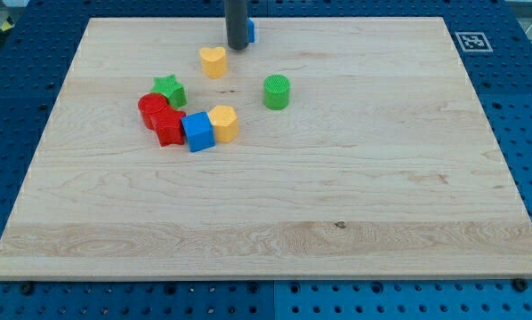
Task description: Move the yellow heart towards the blue triangle
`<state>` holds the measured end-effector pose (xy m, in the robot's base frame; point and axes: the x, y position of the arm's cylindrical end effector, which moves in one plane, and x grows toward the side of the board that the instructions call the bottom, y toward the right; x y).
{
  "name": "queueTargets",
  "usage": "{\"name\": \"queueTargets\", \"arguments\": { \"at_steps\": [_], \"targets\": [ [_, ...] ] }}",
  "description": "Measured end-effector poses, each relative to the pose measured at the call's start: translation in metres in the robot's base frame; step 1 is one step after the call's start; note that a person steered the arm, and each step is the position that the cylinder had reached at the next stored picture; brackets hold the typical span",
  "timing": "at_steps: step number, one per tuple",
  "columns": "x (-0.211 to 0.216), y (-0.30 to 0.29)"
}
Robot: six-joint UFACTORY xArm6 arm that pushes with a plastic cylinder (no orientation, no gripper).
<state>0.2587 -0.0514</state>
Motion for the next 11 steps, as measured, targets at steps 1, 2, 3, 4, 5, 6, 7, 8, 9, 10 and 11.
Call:
{"name": "queueTargets", "arguments": {
  "at_steps": [1, 2, 3, 4, 5, 6, 7, 8, 9, 10, 11],
  "targets": [
    [0.013, 0.006],
    [0.035, 0.011],
    [0.055, 0.012],
    [0.066, 0.007],
    [0.064, -0.002],
    [0.062, -0.008],
    [0.057, -0.021],
    [0.054, -0.030],
    [0.053, -0.031],
    [0.068, -0.042],
    [0.066, -0.076]
  ]
}}
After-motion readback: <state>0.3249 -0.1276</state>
